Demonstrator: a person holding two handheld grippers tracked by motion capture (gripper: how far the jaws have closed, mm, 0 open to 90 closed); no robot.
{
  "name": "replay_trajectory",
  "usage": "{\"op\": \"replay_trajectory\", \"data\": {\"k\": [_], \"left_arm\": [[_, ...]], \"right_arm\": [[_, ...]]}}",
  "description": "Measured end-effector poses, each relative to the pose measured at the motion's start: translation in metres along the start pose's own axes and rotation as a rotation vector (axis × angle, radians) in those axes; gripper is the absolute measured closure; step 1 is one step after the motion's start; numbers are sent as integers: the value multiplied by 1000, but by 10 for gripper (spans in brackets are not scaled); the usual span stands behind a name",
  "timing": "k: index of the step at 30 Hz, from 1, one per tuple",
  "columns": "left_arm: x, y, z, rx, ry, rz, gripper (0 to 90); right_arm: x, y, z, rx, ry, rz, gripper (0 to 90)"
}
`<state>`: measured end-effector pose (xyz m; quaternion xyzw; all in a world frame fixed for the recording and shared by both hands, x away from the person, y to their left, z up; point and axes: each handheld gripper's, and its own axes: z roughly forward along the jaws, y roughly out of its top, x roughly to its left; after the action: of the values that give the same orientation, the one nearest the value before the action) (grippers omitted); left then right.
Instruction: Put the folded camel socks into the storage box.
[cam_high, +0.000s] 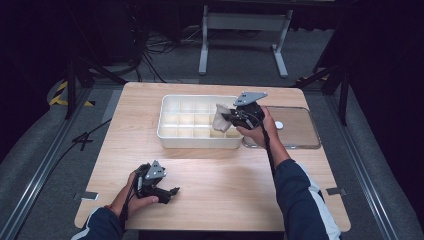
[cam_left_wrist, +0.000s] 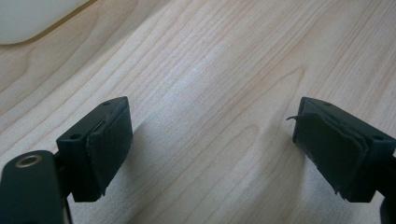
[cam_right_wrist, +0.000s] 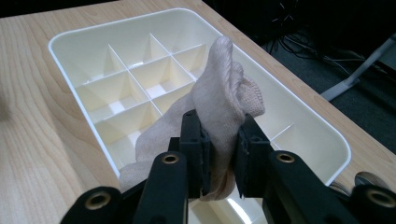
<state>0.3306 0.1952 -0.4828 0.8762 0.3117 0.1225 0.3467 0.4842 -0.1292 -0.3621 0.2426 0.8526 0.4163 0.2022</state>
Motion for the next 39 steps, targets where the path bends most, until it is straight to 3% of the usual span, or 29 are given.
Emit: {"op": "replay_trajectory", "data": {"k": [18,26,34,37,39], "left_arm": [[0,0,0,0,-4,-1,124],[0,0,0,-2,-3,-2,124],[0,0,0,-2,-2,-1,124],[0,0,0,-3,-1,0,124],[0,0,0,-1,-3,0,124]], "right_arm": [[10,-9,27,78,-43,-51,759],[19,-17,39,130,-50,-118,758],[25,-19,47,177,-9,-161,755],[24,-20,50,204,23,-150,755],[21,-20,55,256,62,-135,754]]}}
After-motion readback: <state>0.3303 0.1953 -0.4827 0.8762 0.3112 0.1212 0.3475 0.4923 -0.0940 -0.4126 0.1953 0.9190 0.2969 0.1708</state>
